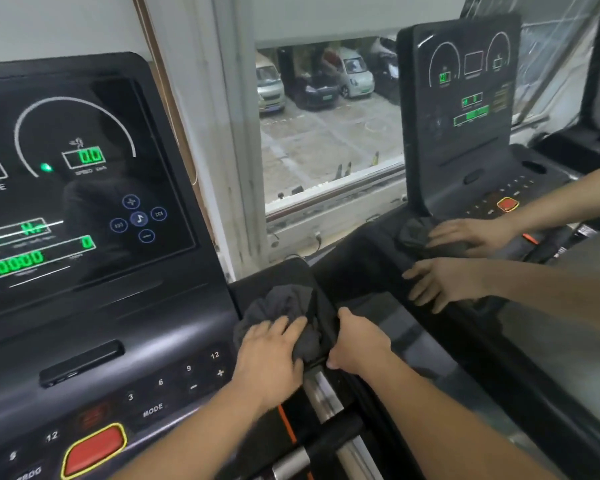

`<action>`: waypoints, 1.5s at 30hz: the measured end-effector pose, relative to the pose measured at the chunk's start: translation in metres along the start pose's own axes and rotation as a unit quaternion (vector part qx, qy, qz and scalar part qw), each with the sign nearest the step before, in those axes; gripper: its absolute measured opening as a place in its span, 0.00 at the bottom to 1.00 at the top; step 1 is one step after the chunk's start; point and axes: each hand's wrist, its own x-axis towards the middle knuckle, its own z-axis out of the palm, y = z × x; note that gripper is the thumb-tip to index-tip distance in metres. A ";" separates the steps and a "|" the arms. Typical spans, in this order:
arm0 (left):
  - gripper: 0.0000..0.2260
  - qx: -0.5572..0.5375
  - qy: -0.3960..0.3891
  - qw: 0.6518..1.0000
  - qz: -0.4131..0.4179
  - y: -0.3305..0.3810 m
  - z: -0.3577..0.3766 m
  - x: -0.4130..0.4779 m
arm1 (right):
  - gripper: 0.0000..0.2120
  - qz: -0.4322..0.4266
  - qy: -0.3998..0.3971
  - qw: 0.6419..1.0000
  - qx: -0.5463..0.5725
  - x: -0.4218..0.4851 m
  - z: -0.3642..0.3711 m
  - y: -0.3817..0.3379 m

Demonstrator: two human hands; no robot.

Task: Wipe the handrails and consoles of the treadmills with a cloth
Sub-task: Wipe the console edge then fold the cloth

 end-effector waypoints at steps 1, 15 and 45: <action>0.35 -0.008 0.000 1.000 0.009 -0.002 0.005 -0.005 | 0.29 -0.002 0.000 1.000 0.000 0.000 0.000 -0.001; 0.25 -0.093 0.000 0.993 -0.070 0.001 -0.028 0.019 | 0.30 -0.021 -0.019 1.000 -0.007 -0.013 -0.005 0.000; 0.34 -0.100 -0.017 0.994 -0.044 -0.035 -0.032 0.126 | 0.64 -0.057 -0.153 0.986 -0.039 0.046 -0.019 -0.001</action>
